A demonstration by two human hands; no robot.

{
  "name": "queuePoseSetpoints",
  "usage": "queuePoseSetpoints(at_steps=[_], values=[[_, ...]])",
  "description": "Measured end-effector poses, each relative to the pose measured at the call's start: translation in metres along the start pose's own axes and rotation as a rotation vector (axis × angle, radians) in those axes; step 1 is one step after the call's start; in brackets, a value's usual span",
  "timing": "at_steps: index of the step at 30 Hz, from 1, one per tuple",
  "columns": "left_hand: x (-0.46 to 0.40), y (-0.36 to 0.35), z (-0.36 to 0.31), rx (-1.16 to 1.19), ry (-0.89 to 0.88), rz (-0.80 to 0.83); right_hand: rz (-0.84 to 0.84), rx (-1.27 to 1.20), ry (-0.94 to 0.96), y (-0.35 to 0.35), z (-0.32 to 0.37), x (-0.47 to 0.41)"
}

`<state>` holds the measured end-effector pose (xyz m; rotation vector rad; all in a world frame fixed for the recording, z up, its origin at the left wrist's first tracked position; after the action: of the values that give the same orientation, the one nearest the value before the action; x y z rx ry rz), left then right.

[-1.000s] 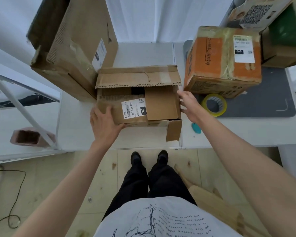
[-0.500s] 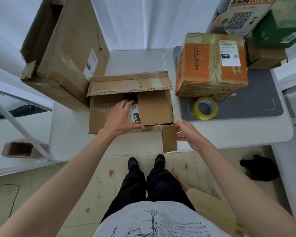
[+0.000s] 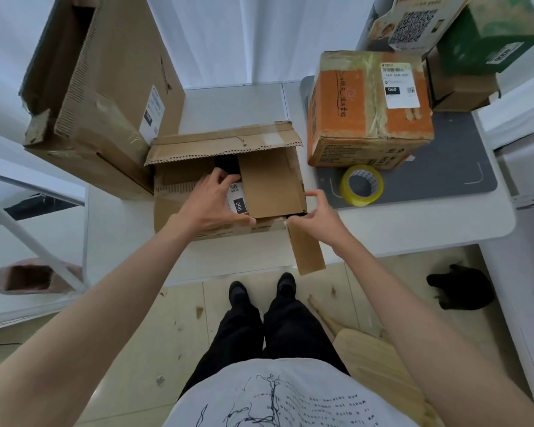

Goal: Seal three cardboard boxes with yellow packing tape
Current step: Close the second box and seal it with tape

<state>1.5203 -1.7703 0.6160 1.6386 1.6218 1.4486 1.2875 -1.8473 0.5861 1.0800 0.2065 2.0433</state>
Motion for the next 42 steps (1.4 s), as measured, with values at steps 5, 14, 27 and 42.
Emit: queuePoseSetpoints(at_steps=[5, 14, 27, 42], values=[[-0.001, -0.005, 0.003, -0.03, 0.021, 0.016, -0.161, 0.517, 0.15, -0.017, 0.029, 0.003], [-0.005, 0.0, 0.008, -0.01, 0.021, 0.012, -0.258, 0.723, 0.255, -0.021, 0.04, 0.004], [-0.012, 0.04, -0.028, -0.004, -0.066, -0.056, -0.374, 0.405, 0.337, 0.01, 0.043, 0.023], [0.026, 0.044, -0.051, 0.116, -0.161, -0.071, 0.058, -0.032, -0.157, -0.004, -0.014, 0.015]])
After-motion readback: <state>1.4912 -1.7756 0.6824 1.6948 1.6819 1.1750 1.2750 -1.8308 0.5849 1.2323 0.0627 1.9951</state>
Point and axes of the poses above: each hand's wrist, its own x-axis away from the middle knuckle, its own y-axis out of the back of the hand, z = x × y, the point moved 8 cm from there along -x, towards the middle knuckle, and after that the axes turned 2 degrees about -z, right-handed, at the moved point
